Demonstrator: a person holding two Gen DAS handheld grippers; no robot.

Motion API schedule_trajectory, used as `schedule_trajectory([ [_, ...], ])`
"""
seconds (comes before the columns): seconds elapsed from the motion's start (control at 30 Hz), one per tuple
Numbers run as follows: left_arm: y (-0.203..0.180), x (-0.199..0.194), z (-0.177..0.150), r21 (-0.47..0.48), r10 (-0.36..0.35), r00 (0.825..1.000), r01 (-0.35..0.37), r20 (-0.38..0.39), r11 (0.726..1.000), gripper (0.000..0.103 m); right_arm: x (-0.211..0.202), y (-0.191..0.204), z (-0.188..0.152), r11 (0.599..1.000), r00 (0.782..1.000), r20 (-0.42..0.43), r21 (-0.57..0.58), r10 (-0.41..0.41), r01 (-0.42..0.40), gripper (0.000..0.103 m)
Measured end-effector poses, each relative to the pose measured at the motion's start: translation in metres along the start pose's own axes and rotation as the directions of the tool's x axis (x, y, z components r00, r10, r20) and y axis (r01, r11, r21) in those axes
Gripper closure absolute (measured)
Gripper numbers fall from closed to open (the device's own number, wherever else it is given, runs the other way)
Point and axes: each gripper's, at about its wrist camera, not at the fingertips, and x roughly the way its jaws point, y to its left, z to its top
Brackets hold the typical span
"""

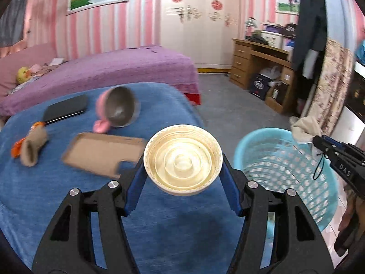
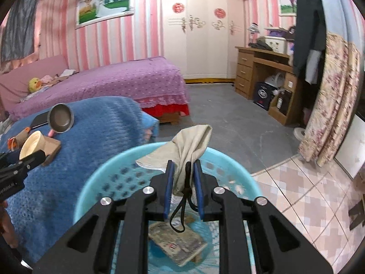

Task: Collect trash
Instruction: 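Carry lid and cloth over the blue basket and open both tools to drop them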

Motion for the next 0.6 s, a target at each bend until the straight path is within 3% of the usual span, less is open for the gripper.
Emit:
schedule_trajectory([
  [0.2, -0.058, 0.016, 0.002, 0.071, -0.055, 0.998, 0.056, -0.005, 0.996, 0.043, 0.002, -0.038, -0.007, 0.996, 0.999, -0.011, 0.073, -0.041, 0.042, 0.085],
  [0.47, -0.103, 0.036, -0.001, 0.112, -0.108, 0.992, 0.115, -0.065, 0.987, 0.043, 0.0, -0.048, -0.008, 0.993, 0.999, 0.004, 0.107, -0.04, 0.039, 0.085],
  [0.6, -0.102, 0.033, 0.007, 0.115, -0.075, 0.996, 0.079, -0.041, 0.99, 0.014, -0.002, -0.046, -0.008, 0.994, 0.999, 0.011, 0.103, -0.035, 0.033, 0.085],
])
